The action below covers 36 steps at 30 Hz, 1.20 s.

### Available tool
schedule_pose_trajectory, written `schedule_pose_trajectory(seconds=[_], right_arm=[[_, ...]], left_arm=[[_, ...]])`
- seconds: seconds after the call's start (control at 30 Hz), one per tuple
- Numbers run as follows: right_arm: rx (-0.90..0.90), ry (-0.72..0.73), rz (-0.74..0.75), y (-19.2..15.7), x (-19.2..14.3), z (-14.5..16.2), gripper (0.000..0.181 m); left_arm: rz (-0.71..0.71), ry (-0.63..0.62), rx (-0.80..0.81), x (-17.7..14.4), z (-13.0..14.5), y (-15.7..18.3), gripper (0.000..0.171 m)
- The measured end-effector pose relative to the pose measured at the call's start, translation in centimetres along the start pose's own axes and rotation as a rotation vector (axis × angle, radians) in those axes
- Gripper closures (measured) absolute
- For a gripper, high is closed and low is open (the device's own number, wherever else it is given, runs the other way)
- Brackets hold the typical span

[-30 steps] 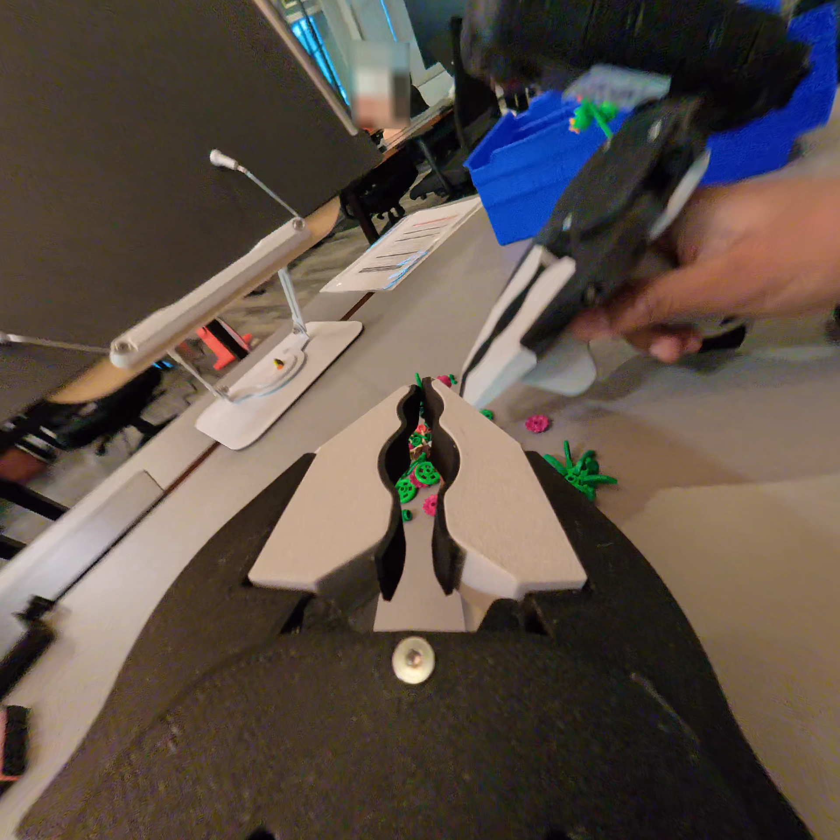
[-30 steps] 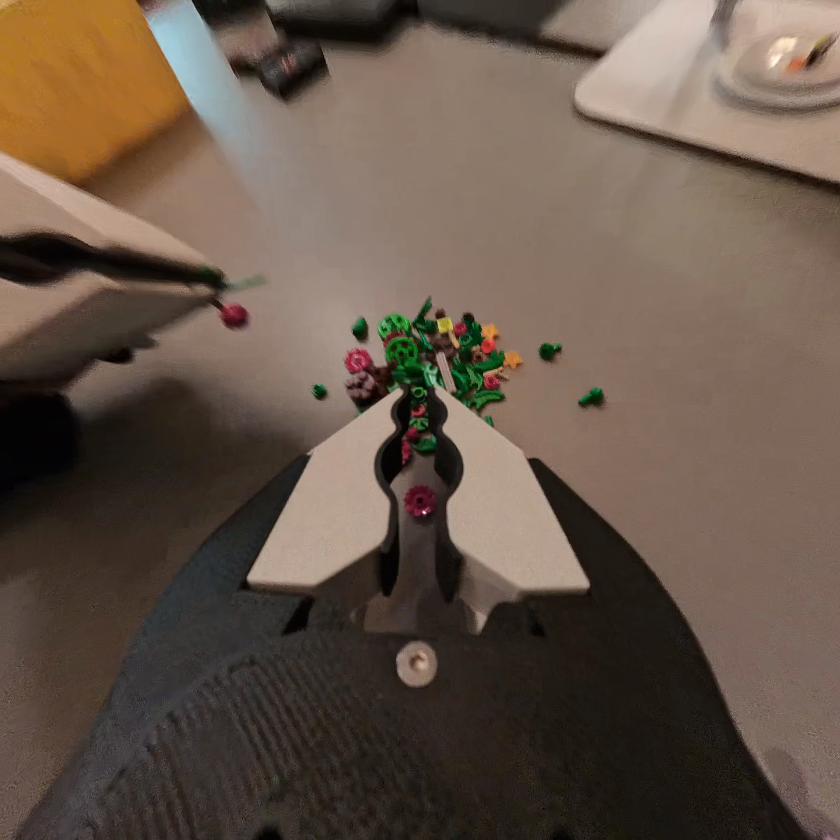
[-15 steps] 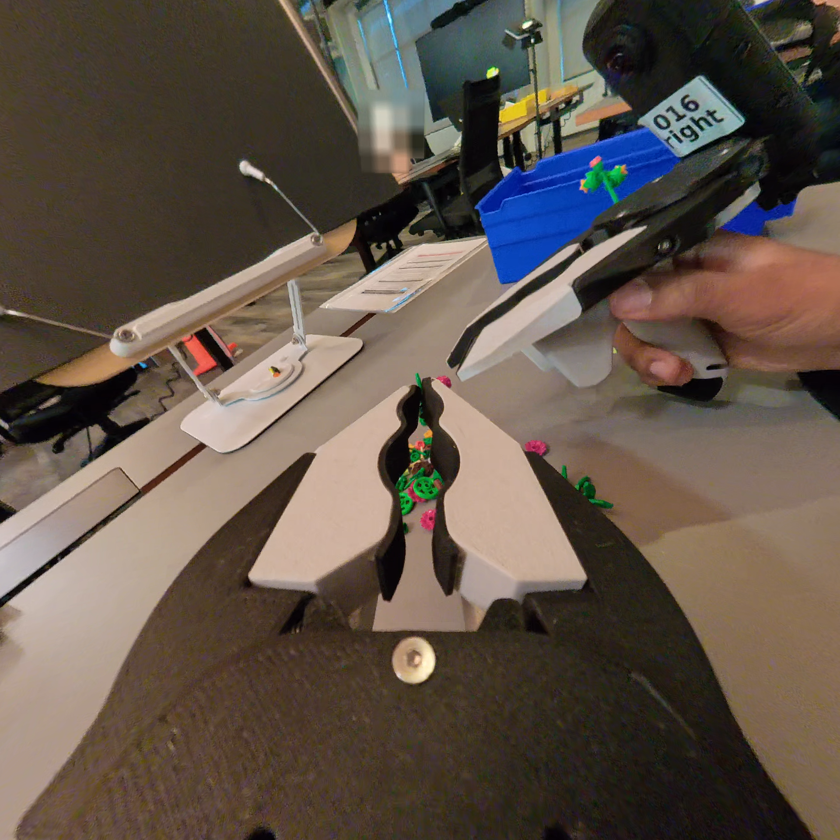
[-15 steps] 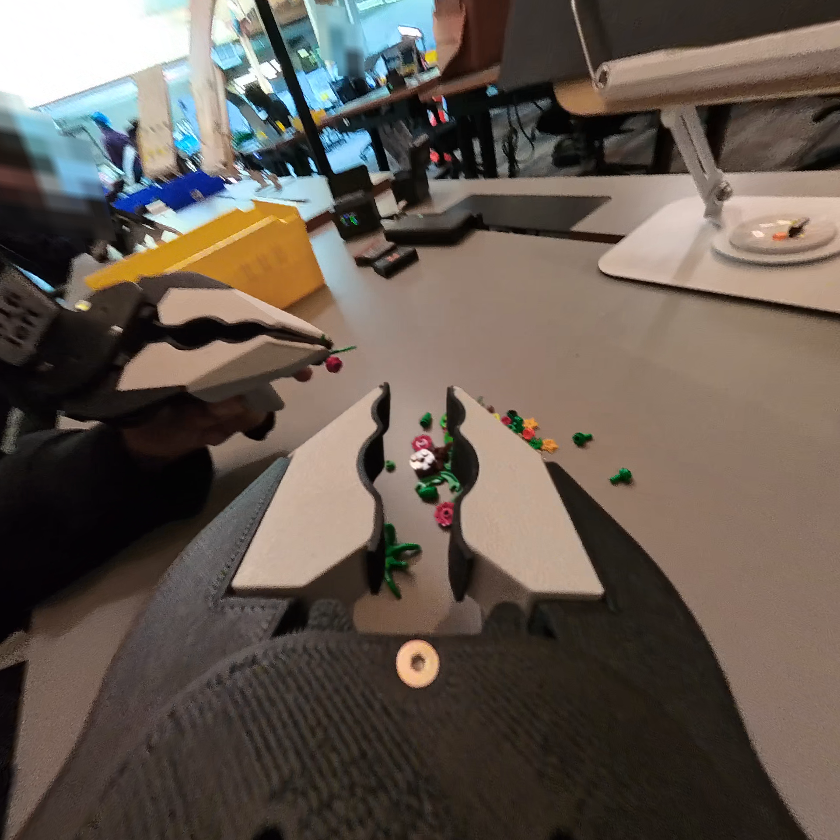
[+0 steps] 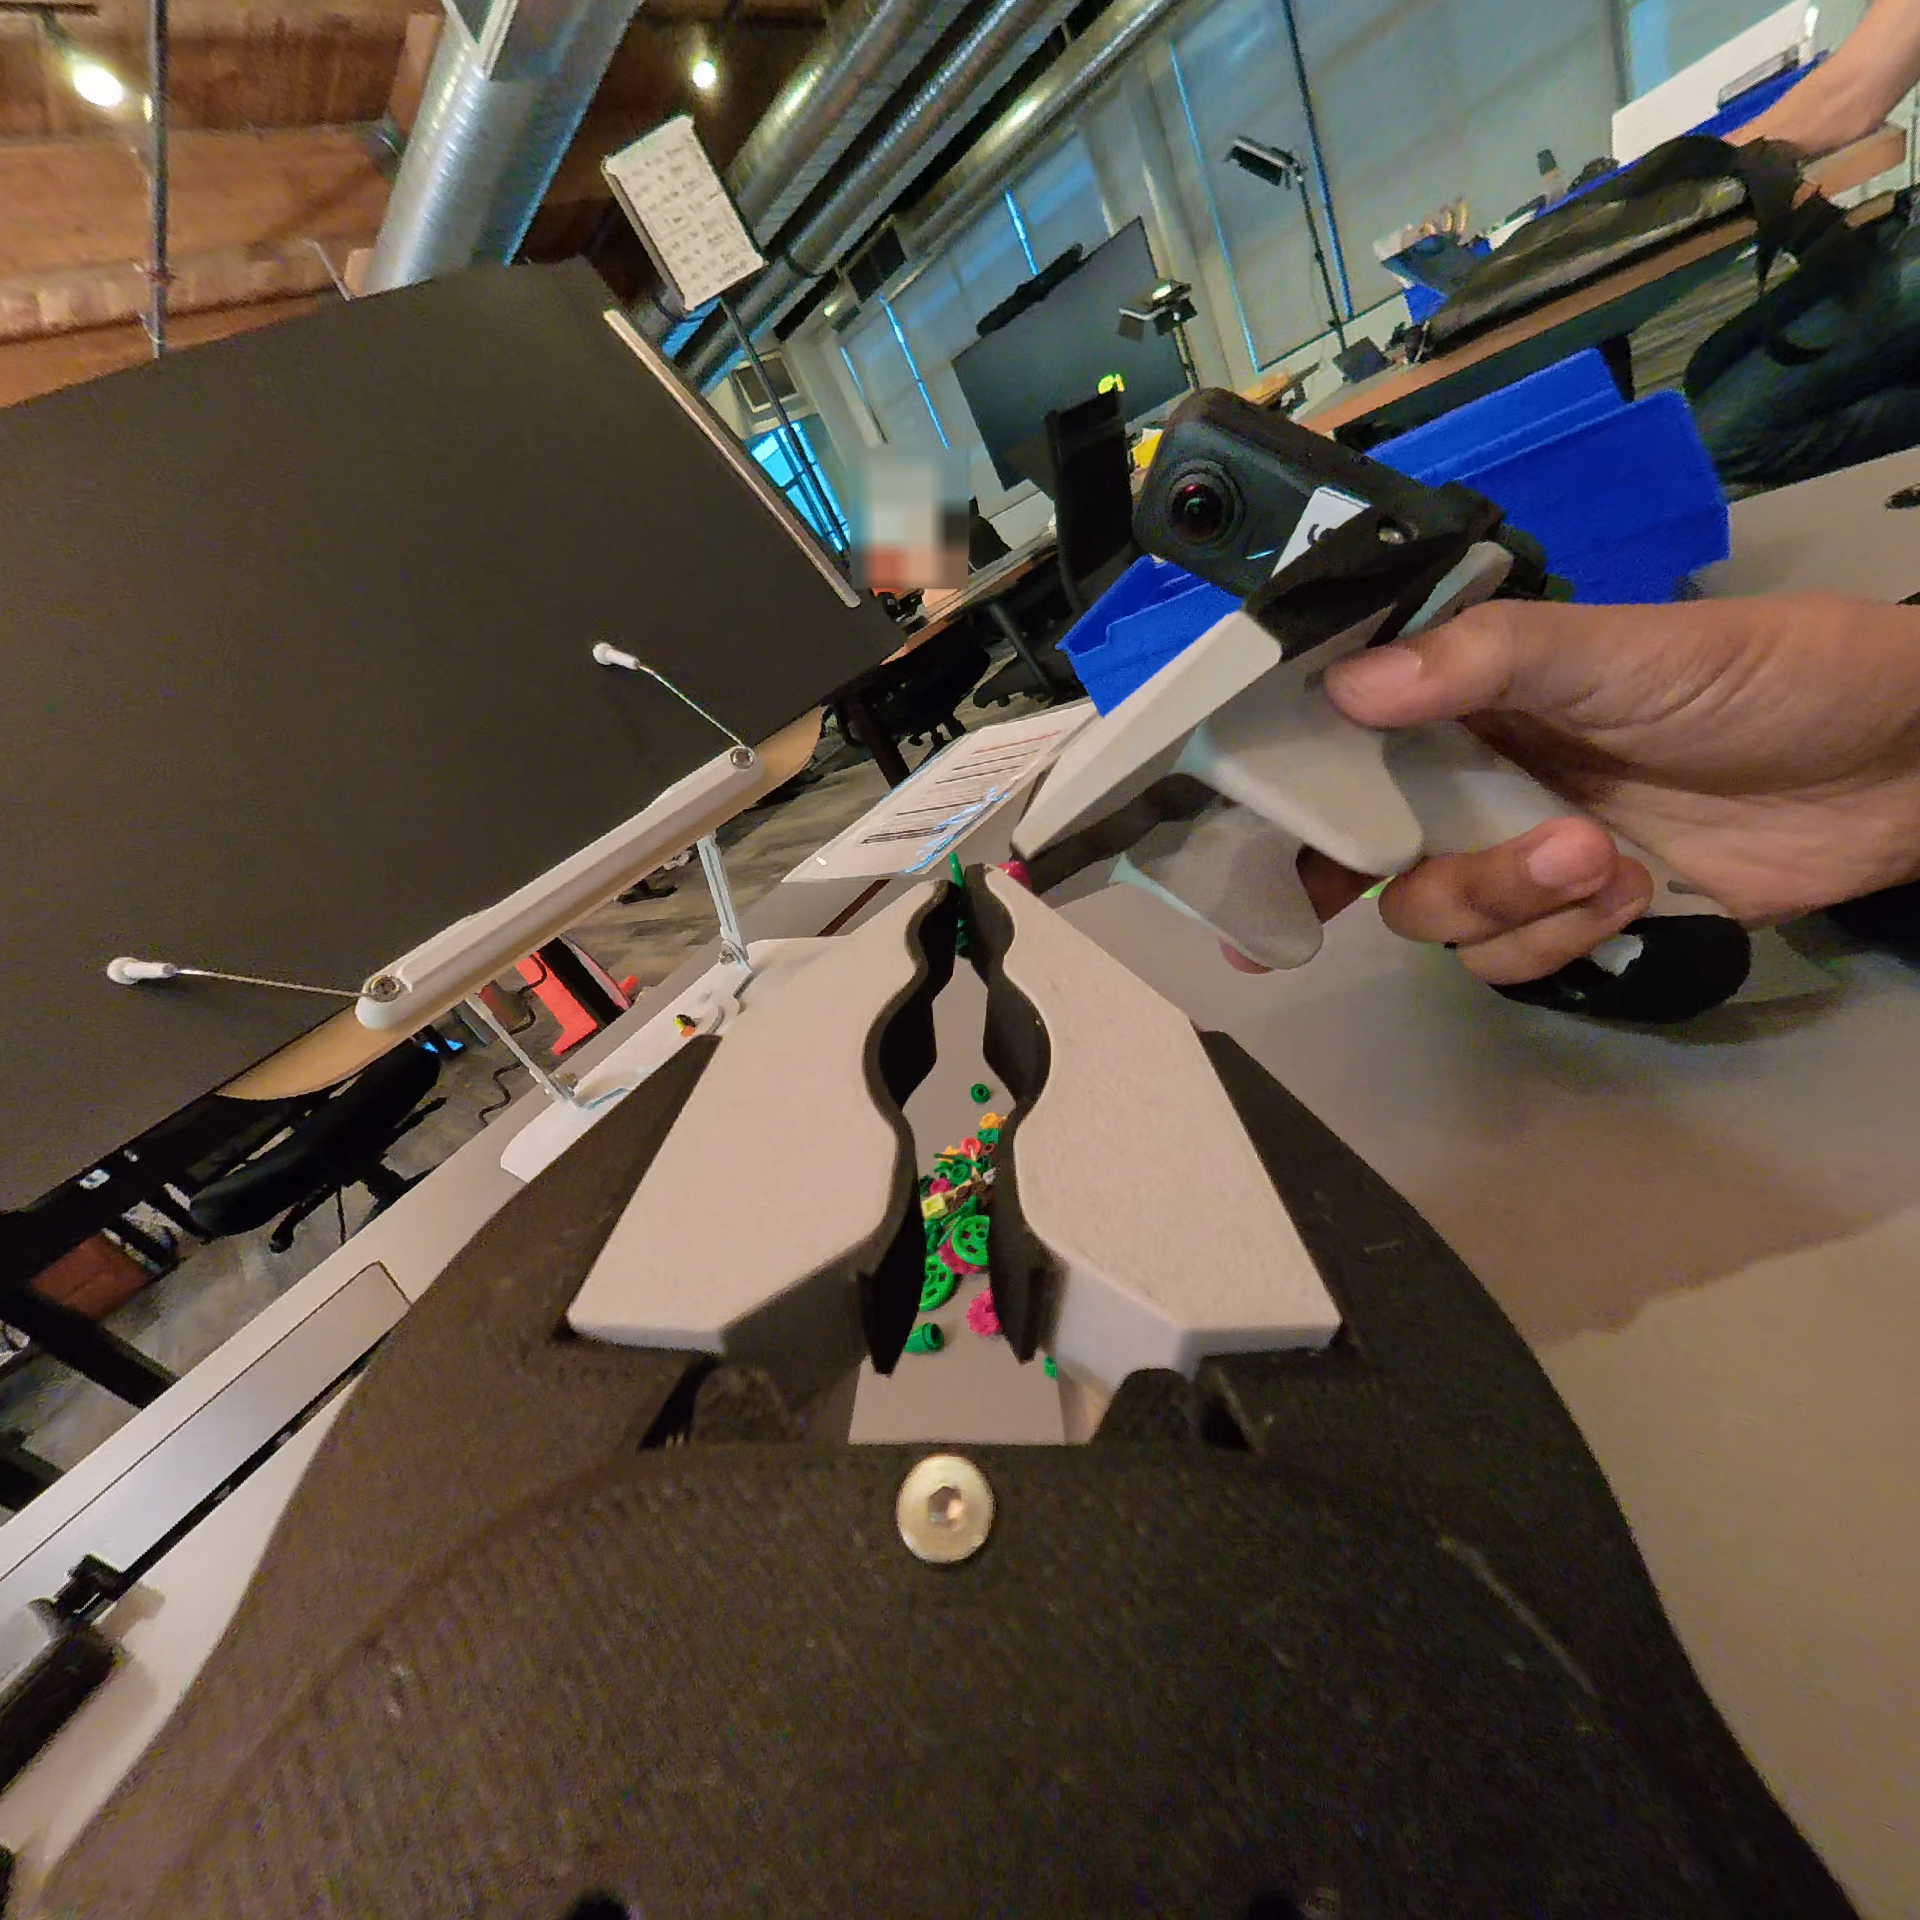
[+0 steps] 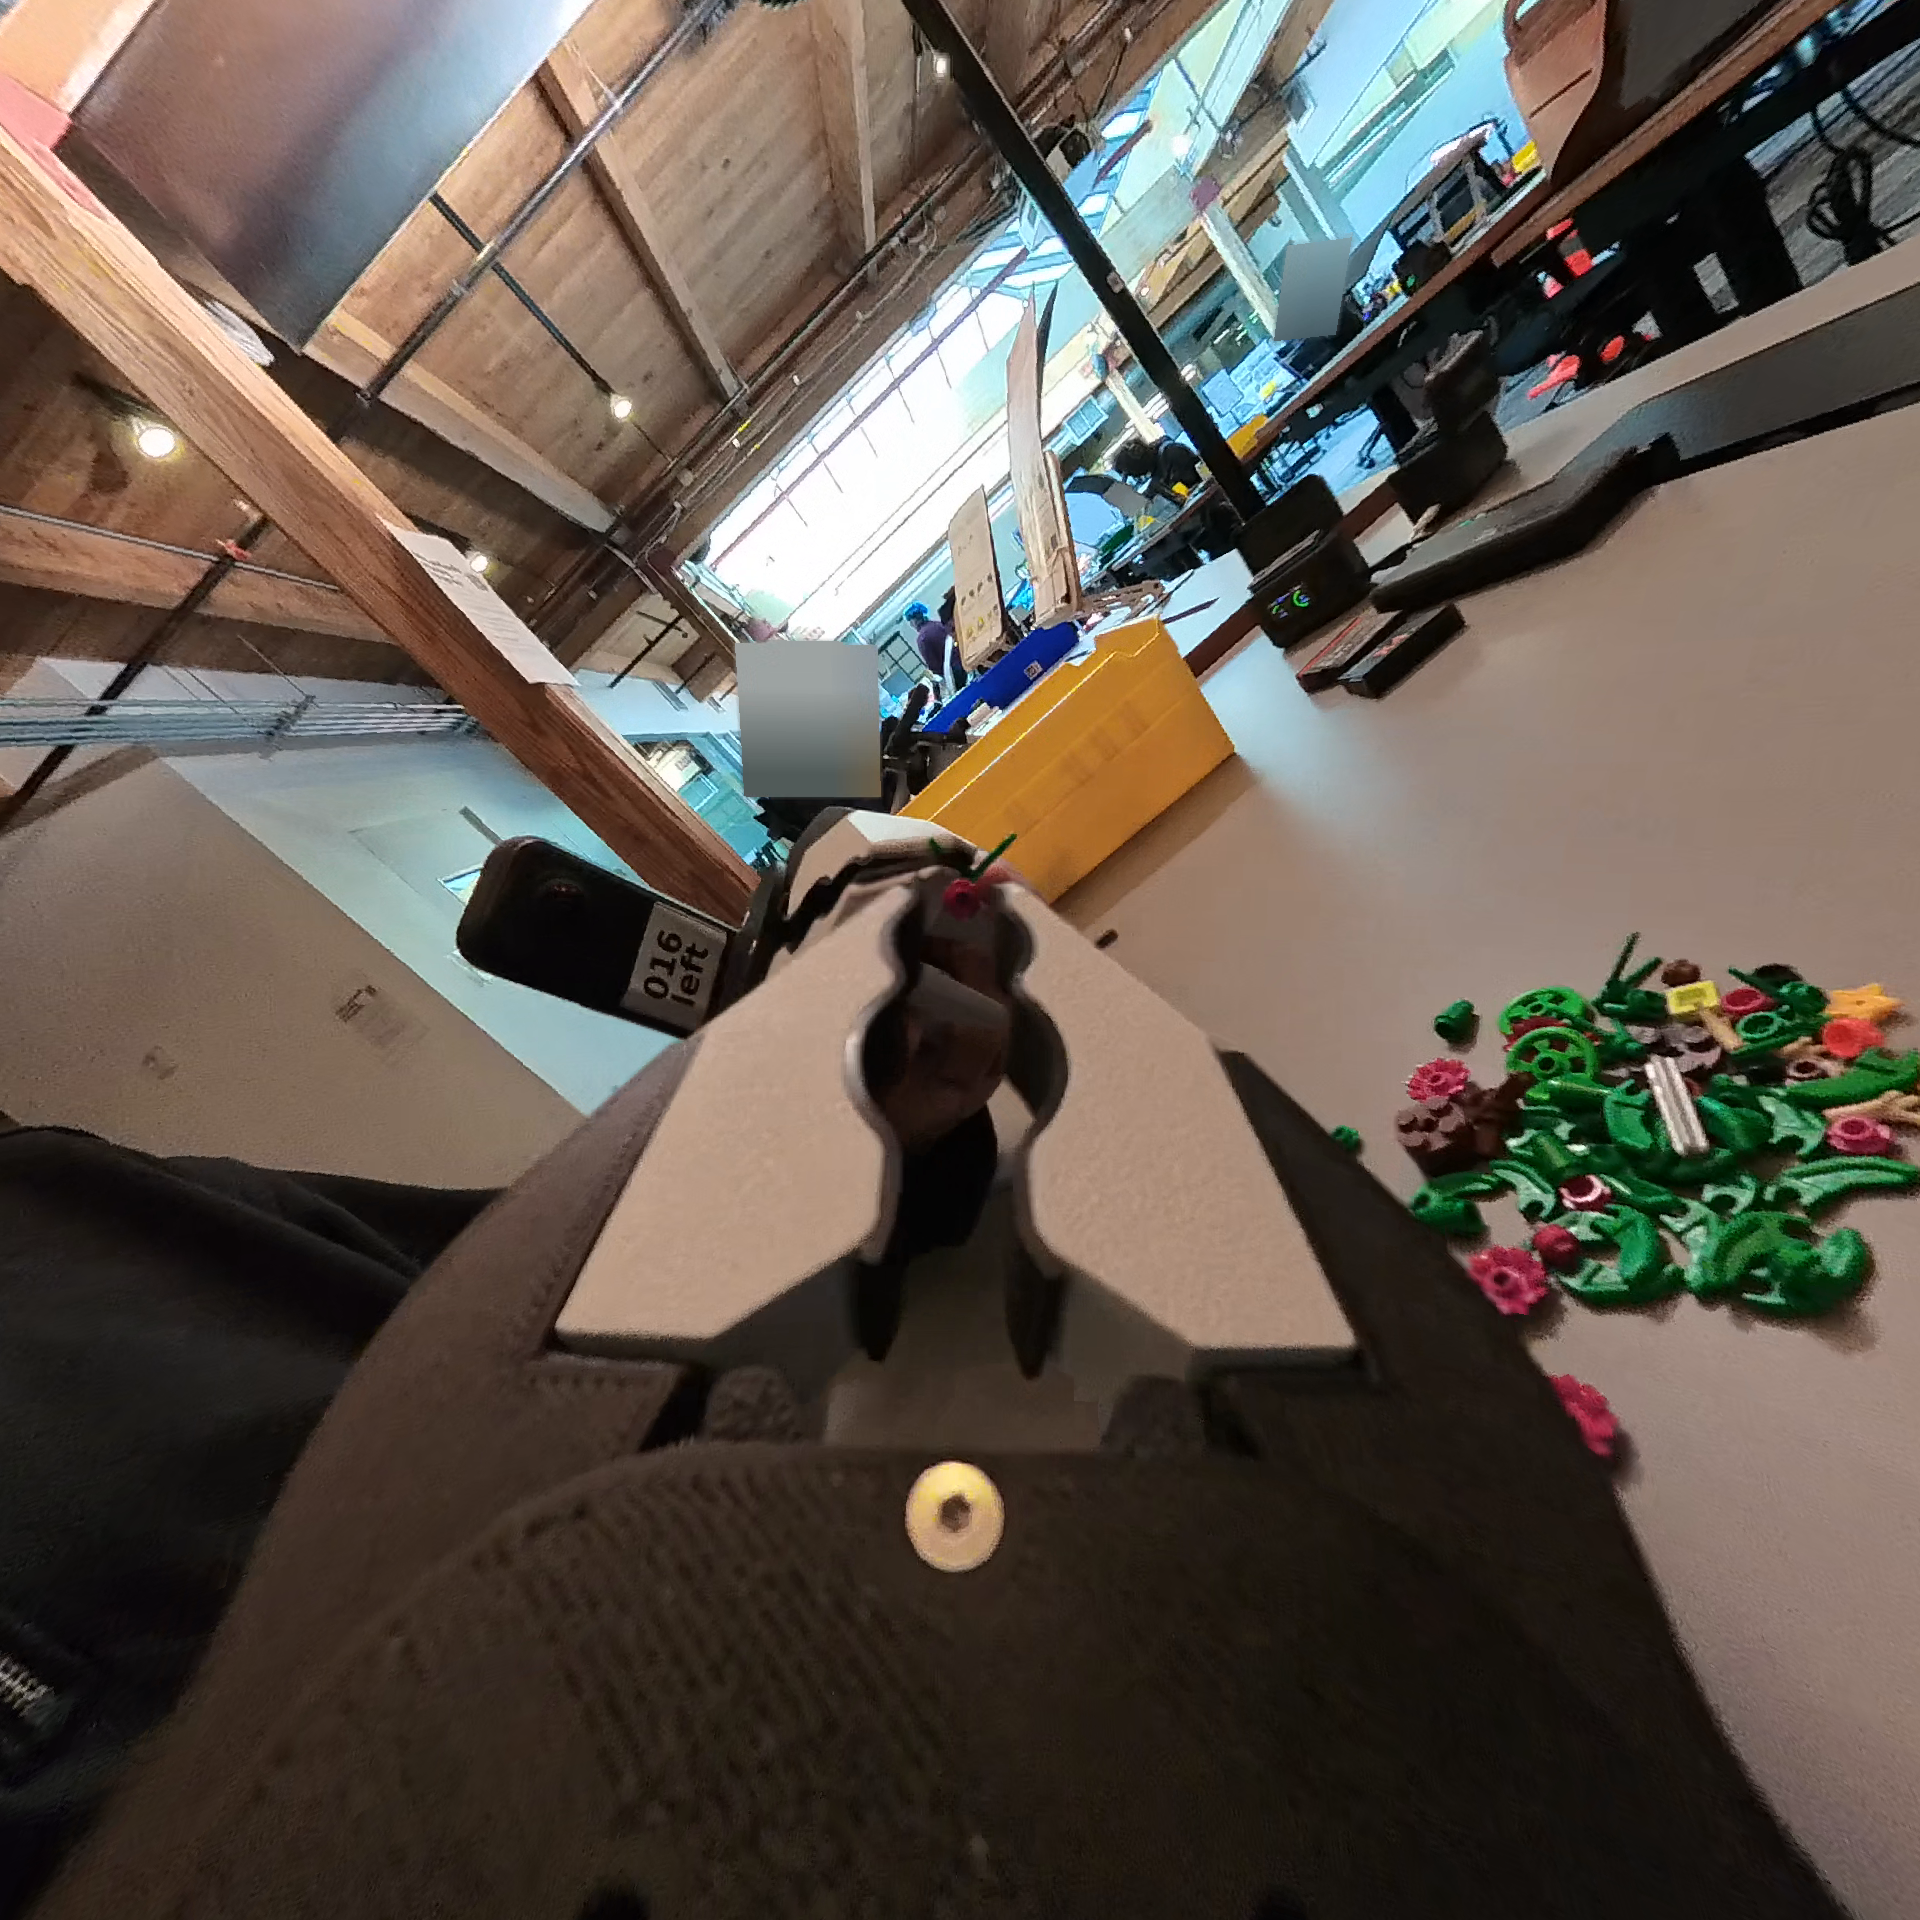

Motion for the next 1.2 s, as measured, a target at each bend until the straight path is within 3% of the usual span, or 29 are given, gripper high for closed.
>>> schedule_pose_trajectory(seconds=[0.27,0.37,0.47,0.57,0.73,0.83,0.9,1.07,1.13,1.2], right_arm=[[-0.01,-0.012,0.02,0.1,-0.7,-0.3,0.178],[0.027,0.051,0.011,0.0,-0.9,-0.9,0.178],[-0.015,0.203,0.052,0.2,-3.0,-3.6,0.178],[-0.201,0.092,0.175,-0.1,-1.6,-2.0,0.177],[-0.217,0.056,0.164,-0.5,-0.6,-1.5,0.177],[-0.222,0.049,0.161,-0.5,-0.5,-1.1,0.177],[-0.216,0.044,0.146,-0.7,-0.3,-0.9,0.177],[-0.165,0.008,0.099,-0.8,0.3,-0.1,0.177],[-0.158,-0.005,0.097,-0.7,0.3,0.1,0.177],[-0.15,-0.014,0.092,-0.6,0.3,0.2,0.177]], left_arm=[[0.08,-0.077,-0.014,0.3,-0.1,0.8,0.171],[0.102,-0.088,-0.008,0.2,0.1,1.0,0.171],[0.097,-0.109,0.002,-0.5,1.0,0.2,0.171],[0.07,-0.073,-0.083,-0.6,1.2,-0.8,0.171],[0.081,0.014,-0.145,-0.9,0.6,-0.7,0.17],[0.156,0.045,-0.182,-0.8,0.0,0.4,0.15],[0.155,0.032,-0.169,-0.6,0.1,0.7,0.146],[0.099,-0.001,-0.108,0.0,0.3,1.0,0.151],[0.044,-0.015,-0.075,0.0,0.4,0.4,0.165],[0.045,-0.029,-0.048,0.0,0.4,0.4,0.168]])
Point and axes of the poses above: each gripper's, where its closed fingertips meet, x out along the fingers, z out of its underside, y = z × x across the jaws, the point moved 2 cm from there along -x, back along the fingers, and after that the axes turned 5 degrees about z, right-handed, at the moved point
